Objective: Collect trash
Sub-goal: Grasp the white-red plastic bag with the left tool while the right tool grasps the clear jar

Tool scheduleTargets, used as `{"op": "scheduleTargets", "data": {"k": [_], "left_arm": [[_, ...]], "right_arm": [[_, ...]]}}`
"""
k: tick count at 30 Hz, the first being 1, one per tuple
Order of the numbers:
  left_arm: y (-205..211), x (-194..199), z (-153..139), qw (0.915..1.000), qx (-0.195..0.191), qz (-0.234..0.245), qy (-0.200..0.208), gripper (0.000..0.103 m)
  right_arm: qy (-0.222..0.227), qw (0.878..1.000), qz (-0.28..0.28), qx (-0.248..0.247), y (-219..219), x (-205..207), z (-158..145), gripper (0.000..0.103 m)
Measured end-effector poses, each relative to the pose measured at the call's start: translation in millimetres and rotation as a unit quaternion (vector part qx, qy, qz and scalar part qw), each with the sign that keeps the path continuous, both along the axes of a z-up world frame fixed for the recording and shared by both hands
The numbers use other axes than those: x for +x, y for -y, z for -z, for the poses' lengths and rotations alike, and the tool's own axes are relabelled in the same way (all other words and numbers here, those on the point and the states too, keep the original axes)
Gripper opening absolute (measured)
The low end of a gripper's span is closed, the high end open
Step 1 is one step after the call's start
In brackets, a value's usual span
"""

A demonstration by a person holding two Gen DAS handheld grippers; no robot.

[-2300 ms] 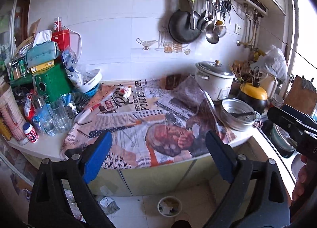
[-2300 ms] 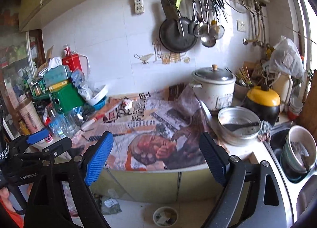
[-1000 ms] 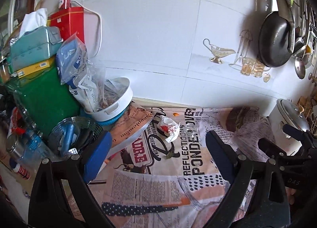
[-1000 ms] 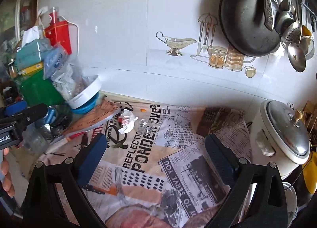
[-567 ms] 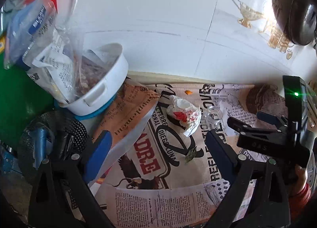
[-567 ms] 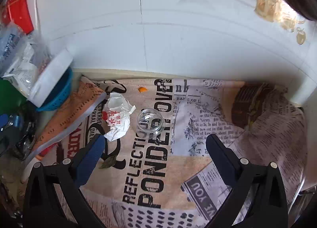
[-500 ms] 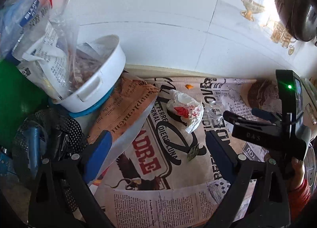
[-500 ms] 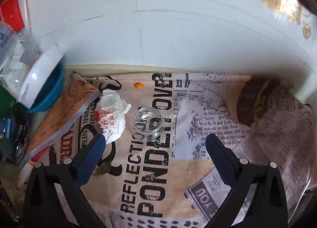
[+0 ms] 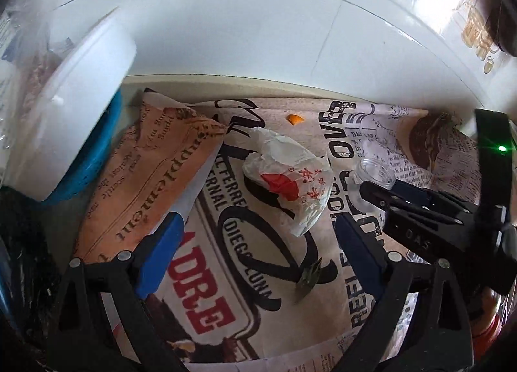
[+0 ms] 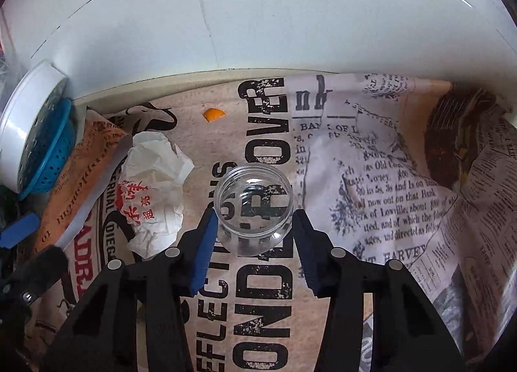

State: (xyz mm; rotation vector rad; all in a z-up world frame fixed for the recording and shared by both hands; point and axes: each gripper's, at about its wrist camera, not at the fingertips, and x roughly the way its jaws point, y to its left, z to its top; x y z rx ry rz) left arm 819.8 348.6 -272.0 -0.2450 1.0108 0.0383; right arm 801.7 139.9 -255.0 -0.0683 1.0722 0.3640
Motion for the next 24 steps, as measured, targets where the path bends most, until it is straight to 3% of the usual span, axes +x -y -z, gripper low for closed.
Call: {"op": "scheduleTargets", "data": {"k": [9,11,13,17,19,24], "left_arm": [[25,51,34,0.9997,0.022,0.000,-0.014,0.081],[28,56,38,0.9997,0.021,-0.004,-0.015,0.072],[32,59,42,0.9997,0.020,-0.003,-0.016,0.056],[40,56,41,0.9996,0.027,0.001,-0.002,0.040],[44,50,36,0.9997,0.026,0.004,0.000,0.021],[60,23,8,0.9989,0.042,0.011,0.019,0.021]], "right_arm": [[0.039,0.998,0.048,0.033,63,-31,-37,0.043],[0.043,0.997,0.056,0.039,71,-30,-36,0.043],[0.047,0.996,0.062,0.043,84,-35,-45,0.043],[0.052,0.995,0.070,0.058,89,-34,-48,0.043],[0.056,0.994,0.072,0.063,96,-41,-54,0.043],[0.067,0.992,0.071,0.077,110,-57,-66,0.043]]}}
